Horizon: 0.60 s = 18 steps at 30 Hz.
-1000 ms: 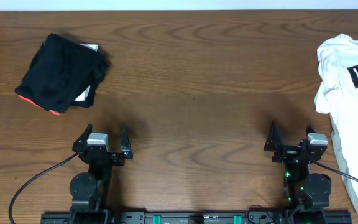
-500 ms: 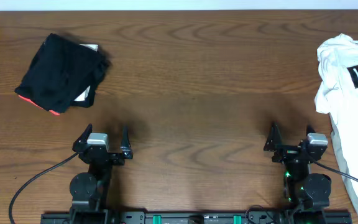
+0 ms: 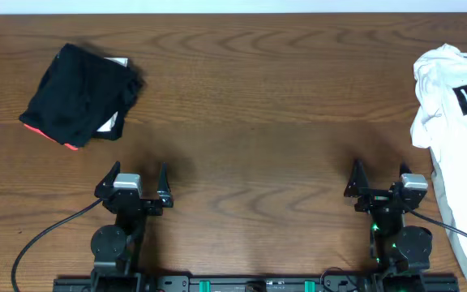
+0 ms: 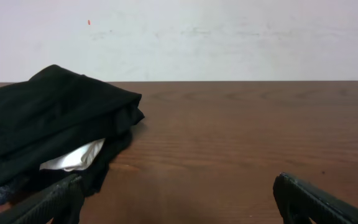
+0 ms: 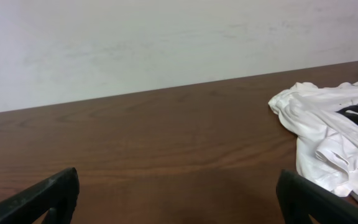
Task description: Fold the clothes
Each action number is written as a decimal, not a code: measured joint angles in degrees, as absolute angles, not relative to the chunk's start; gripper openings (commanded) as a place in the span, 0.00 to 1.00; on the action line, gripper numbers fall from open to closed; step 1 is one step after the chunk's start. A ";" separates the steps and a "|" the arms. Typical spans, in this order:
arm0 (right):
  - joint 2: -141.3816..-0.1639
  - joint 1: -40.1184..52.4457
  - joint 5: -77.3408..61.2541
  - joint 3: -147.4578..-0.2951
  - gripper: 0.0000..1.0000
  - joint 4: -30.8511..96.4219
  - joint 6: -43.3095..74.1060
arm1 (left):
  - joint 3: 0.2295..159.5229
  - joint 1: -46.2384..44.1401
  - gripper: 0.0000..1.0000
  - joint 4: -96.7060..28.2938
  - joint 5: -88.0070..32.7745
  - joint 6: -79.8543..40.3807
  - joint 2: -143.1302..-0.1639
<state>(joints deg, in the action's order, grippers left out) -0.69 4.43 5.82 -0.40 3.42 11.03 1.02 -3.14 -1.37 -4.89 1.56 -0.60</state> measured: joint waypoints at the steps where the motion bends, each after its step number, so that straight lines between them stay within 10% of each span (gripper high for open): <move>1: -0.69 4.43 5.82 -0.40 0.99 3.42 11.03 | 1.02 -3.14 0.98 -1.37 -4.89 1.56 -0.60; 18: -0.69 4.43 5.82 -0.40 0.99 3.42 11.00 | 1.02 -3.86 0.98 -1.37 -4.89 1.56 -0.60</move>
